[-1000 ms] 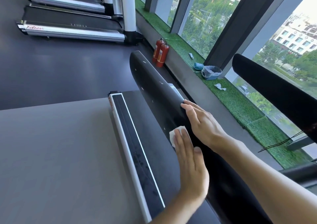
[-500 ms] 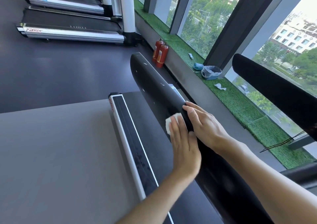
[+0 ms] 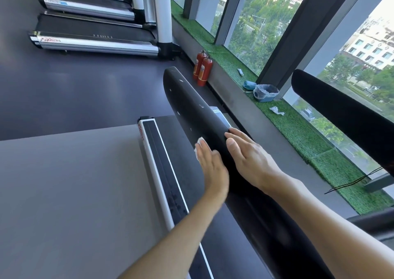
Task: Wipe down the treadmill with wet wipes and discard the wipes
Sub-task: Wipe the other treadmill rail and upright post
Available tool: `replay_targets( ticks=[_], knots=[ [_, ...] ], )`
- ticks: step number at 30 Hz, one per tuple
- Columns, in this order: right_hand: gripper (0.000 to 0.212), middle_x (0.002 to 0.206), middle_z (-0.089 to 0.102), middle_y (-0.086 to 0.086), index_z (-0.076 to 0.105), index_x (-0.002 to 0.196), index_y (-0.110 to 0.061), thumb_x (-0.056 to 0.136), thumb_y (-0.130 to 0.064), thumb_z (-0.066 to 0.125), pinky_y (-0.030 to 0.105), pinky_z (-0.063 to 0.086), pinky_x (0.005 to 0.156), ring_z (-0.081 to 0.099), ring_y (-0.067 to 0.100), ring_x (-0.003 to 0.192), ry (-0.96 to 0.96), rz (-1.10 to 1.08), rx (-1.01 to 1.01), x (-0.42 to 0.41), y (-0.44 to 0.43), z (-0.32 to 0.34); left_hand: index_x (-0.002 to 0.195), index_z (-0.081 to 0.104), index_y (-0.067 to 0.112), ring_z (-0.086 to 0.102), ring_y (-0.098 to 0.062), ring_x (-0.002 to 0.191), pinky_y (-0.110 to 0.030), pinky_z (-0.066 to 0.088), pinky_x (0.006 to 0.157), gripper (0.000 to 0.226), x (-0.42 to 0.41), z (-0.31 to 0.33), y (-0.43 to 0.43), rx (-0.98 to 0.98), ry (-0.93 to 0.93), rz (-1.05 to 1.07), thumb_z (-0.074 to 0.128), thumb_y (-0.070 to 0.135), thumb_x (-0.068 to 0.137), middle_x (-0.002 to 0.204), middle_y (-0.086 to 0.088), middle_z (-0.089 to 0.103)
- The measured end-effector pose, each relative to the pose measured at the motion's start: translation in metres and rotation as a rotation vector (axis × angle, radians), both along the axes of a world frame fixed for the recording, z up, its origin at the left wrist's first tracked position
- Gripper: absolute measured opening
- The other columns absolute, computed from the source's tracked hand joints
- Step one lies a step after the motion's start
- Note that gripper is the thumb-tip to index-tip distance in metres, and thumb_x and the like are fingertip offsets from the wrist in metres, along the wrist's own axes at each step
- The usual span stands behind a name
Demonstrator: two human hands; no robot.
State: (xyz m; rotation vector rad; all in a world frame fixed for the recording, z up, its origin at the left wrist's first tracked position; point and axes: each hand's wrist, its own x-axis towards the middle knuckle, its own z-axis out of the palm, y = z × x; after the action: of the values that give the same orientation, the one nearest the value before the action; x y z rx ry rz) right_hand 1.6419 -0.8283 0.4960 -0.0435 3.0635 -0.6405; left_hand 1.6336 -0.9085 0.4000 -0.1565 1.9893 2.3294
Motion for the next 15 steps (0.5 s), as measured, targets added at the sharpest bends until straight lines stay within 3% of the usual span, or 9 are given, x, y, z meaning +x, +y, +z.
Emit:
replay_targets(
  ticks=[3,7,10,15],
  knots=[
    [0.047,0.155,0.032,-0.023,0.048,0.142,-0.032,0.102,-0.049,0.032,0.041,0.038,0.11,0.039,0.005,0.137,-0.019,0.024,0.021,-0.001,0.0,0.001,0.156,-0.008,0.033,-0.02,0.014,0.141,-0.034,-0.006,0.124,0.054,0.01,0.001,0.004,0.011,0.031,0.027,0.018,0.027,0.109,0.159,0.027,-0.018],
    [0.042,0.132,0.048,-0.014,0.057,0.121,-0.03,0.102,-0.047,0.024,0.039,0.039,0.102,0.048,0.013,0.124,0.042,0.134,0.12,-0.025,0.0,0.009,0.155,-0.01,0.035,-0.019,0.016,0.14,-0.031,-0.006,0.124,0.056,0.048,-0.007,0.016,0.023,0.051,0.01,0.019,0.024,0.109,0.157,0.03,-0.02],
    [0.048,0.159,0.026,-0.017,0.043,0.146,-0.032,0.105,-0.047,0.022,0.035,0.027,0.117,0.029,0.004,0.144,-0.078,0.153,-0.008,-0.041,-0.007,0.006,0.155,-0.009,0.037,-0.015,0.01,0.144,-0.034,-0.004,0.124,0.056,0.019,-0.001,0.004,0.038,-0.039,-0.01,0.021,0.032,0.108,0.158,0.027,-0.019],
    [0.051,0.16,0.018,-0.025,0.039,0.15,-0.035,0.105,-0.05,0.021,0.027,0.022,0.115,0.025,-0.001,0.144,-0.08,0.126,-0.076,-0.044,-0.004,-0.003,0.154,-0.006,0.046,-0.013,0.017,0.141,-0.032,-0.002,0.124,0.058,0.021,-0.008,0.006,0.125,-0.047,0.041,0.026,0.047,0.106,0.156,0.035,-0.015]
  ],
)
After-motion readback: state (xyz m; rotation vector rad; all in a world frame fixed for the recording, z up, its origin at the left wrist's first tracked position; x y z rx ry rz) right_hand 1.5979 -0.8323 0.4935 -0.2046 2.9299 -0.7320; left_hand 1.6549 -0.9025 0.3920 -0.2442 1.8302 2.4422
